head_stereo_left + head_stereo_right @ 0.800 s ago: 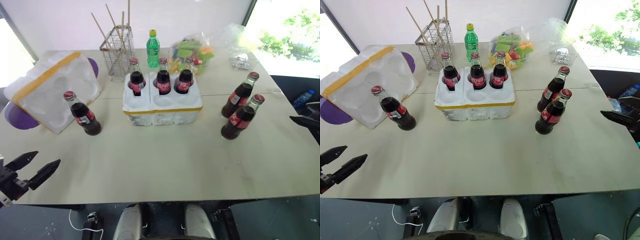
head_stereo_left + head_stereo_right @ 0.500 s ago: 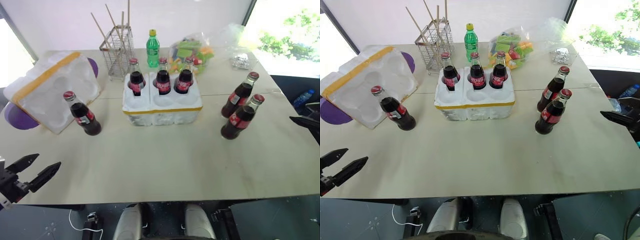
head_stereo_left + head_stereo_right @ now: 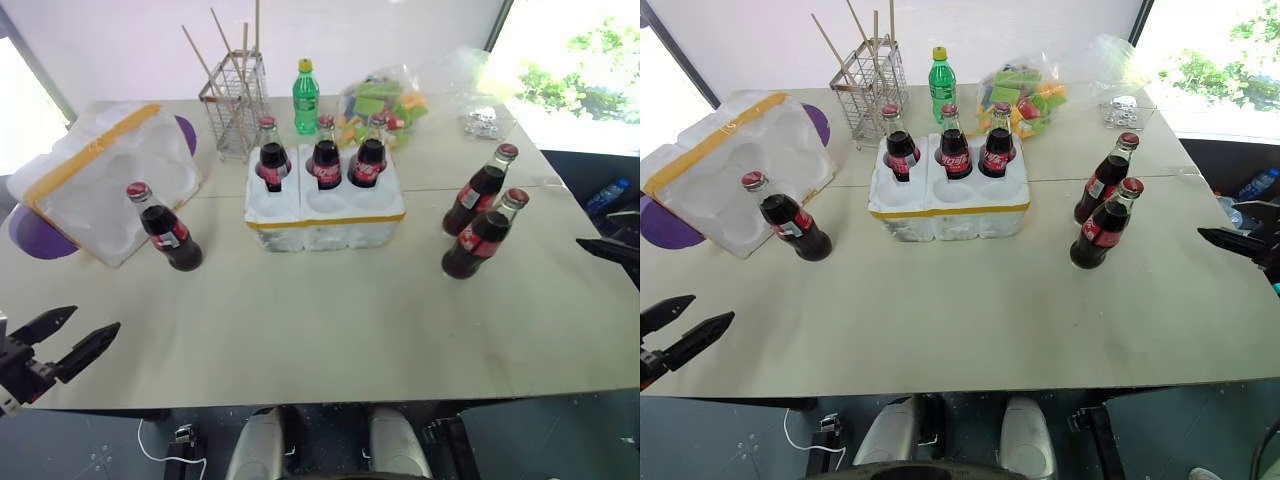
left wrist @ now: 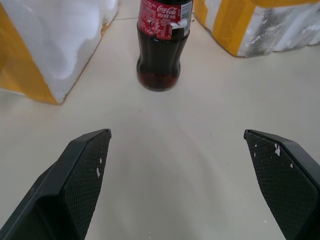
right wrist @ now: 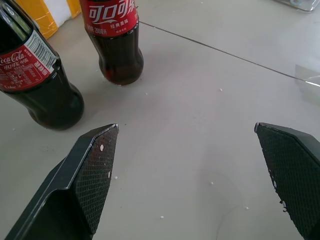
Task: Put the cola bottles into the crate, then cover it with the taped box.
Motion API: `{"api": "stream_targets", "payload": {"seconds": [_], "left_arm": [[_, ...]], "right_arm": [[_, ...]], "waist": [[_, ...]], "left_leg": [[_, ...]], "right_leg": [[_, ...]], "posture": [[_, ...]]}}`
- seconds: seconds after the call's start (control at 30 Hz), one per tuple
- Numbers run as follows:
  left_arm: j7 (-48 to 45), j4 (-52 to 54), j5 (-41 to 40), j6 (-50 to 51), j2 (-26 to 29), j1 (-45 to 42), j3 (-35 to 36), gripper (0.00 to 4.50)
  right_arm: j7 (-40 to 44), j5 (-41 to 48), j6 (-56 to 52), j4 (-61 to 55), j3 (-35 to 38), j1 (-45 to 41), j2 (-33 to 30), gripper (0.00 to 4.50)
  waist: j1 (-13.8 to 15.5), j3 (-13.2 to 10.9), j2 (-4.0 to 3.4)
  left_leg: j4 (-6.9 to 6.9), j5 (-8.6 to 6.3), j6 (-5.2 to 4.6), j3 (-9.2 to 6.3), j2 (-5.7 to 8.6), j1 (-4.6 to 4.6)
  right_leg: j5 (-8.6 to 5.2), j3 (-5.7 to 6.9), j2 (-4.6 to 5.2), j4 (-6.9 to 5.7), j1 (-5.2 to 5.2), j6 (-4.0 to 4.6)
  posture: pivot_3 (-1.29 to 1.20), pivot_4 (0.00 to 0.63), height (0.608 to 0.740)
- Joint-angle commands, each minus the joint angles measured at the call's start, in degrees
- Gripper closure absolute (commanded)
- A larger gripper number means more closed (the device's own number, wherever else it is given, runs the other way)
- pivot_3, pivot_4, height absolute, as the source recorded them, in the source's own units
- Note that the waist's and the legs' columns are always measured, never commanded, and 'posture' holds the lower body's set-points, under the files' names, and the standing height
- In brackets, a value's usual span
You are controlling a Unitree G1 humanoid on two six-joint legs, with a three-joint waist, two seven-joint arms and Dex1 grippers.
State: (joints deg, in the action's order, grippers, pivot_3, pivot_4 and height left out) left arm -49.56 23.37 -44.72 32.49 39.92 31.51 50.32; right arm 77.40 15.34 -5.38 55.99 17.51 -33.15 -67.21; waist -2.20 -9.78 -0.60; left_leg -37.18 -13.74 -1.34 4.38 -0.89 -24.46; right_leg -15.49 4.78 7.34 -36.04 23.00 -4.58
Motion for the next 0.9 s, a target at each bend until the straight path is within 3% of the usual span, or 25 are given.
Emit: {"api": "stream_targets", "payload": {"seconds": [0.03,0.2,0.37,0.47,0.63,0.77,0.9], "left_arm": [[0.37,0.48,-0.17,-0.14,0.84,-0.94,0.14,0.05],[1.67,-0.02,-1.45,0.79,0.96,-4.70,-0.90,0.05],[2.23,-3.56,-0.53,0.64,3.21,-11.72,-4.82,0.05],[3.43,-7.25,1.24,-0.48,3.90,-17.35,-8.37,0.05],[5.81,-10.60,5.01,-3.05,3.15,-24.46,-13.72,0.05],[7.92,-13.96,7.50,-4.26,2.40,-30.20,-17.12,0.05],[7.34,-14.33,8.06,-4.93,1.83,-32.15,-19.16,0.05]], "right_arm": [[0.08,0.96,0.66,-1.57,1.37,-0.48,-0.61,0.00],[3.60,0.05,-0.23,-1.92,-0.05,-3.37,-3.97,0.00],[13.83,1.74,-12.33,-6.39,-4.85,-18.24,-11.35,0.00],[15.10,7.82,-19.96,-13.68,-8.75,-23.34,-13.59,0.00],[15.10,17.61,-27.98,-26.97,-10.59,-22.70,-14.90,0.00],[15.10,25.71,-35.86,-40.15,-7.79,-20.31,-13.95,0.00],[13.93,28.24,-39.40,-47.65,-4.59,-17.52,-12.32,0.00]], "waist": [[-0.03,0.00,0.00],[0.11,-0.03,-0.09],[0.08,-0.21,-0.50],[0.13,-0.25,-0.36],[-0.14,-0.32,0.03],[0.03,-0.34,0.02],[0.12,-0.36,0.05]], "left_leg": [[0.00,0.00,0.00,0.01,0.00,0.00],[0.00,0.00,-0.01,0.02,0.00,0.00],[0.02,0.01,-0.01,0.22,0.01,-0.03],[0.10,0.00,0.00,0.16,-0.08,-0.02],[0.12,-0.05,0.08,0.28,-0.24,-0.04],[0.12,-0.04,0.08,0.47,-0.21,-0.12],[0.16,-0.05,0.09,0.50,-0.23,-0.16]], "right_leg": [[0.00,-0.01,0.00,0.00,0.00,0.00],[0.00,-0.01,0.00,-0.03,0.00,0.00],[0.01,-0.06,0.07,-0.12,0.13,0.00],[0.00,-0.02,-0.02,-0.13,0.25,0.00],[0.02,-0.06,-0.03,-0.05,0.27,-0.01],[0.19,-0.08,0.15,-0.12,0.23,-0.30],[0.28,-0.07,0.15,-0.10,0.27,-0.45]], "posture": [[0.00,0.150,0.736],[0.00,0.150,0.736],[0.00,0.150,0.736],[0.00,0.150,0.736],[0.00,0.150,0.736],[0.00,0.150,0.736],[0.00,0.150,0.736]]}}
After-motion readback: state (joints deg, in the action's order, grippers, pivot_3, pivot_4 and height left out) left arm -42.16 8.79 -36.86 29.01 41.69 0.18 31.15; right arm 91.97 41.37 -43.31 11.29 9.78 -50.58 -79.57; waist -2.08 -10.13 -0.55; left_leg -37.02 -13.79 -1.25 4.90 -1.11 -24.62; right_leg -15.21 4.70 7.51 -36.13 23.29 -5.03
